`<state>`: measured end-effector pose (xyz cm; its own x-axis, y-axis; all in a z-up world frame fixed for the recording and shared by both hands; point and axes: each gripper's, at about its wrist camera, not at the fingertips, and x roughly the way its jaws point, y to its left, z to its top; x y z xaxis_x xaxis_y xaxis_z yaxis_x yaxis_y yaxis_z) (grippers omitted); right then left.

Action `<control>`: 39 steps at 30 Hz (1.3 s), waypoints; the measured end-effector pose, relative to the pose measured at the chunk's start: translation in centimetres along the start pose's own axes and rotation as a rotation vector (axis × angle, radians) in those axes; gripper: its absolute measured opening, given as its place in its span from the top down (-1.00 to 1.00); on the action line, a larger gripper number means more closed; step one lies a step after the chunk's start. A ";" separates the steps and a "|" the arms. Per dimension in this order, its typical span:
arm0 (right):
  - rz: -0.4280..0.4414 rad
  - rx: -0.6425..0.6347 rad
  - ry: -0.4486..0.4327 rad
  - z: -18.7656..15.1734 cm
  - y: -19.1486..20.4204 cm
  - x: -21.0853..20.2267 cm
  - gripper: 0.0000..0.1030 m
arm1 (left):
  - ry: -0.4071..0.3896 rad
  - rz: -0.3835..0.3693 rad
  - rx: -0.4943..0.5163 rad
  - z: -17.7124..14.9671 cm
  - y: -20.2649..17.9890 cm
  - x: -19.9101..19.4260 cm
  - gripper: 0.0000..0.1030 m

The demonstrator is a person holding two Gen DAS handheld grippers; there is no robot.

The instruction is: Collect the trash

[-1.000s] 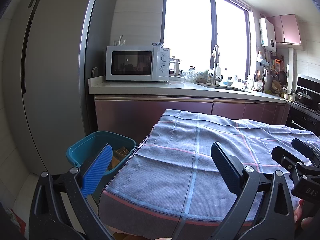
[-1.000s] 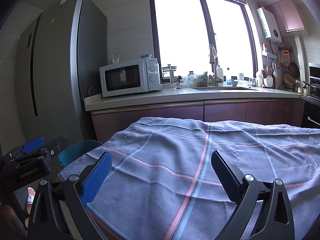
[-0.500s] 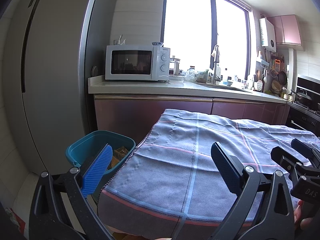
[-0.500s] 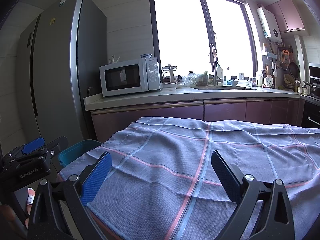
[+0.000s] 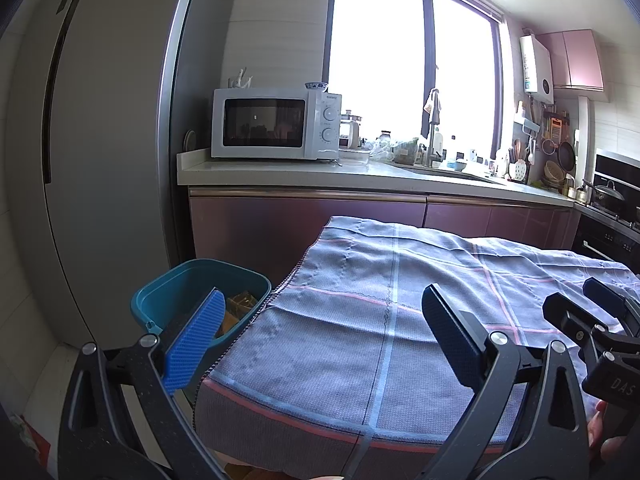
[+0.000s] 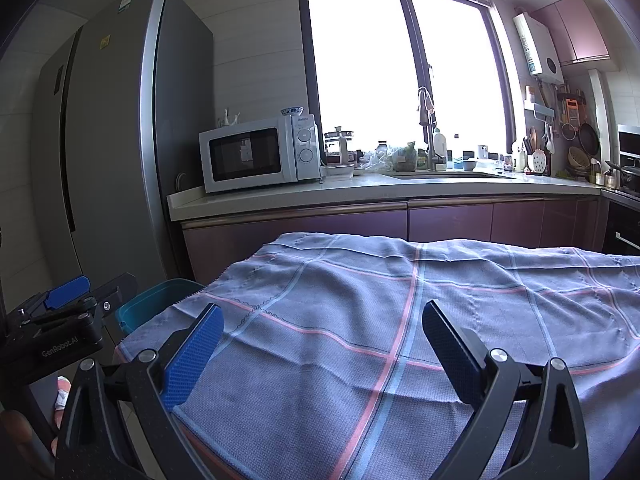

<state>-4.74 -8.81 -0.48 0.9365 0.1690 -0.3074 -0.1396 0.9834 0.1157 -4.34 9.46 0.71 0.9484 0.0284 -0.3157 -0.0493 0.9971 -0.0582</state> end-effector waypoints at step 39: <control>-0.005 0.004 -0.003 -0.1 -0.1 0.0 -0.87 | 0.012 -0.005 0.004 -0.5 -0.7 0.4 -0.89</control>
<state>-4.71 -8.86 -0.55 0.9382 0.1640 -0.3049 -0.1338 0.9840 0.1175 -4.12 8.78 0.12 0.9447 0.0228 -0.3270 -0.0434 0.9975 -0.0560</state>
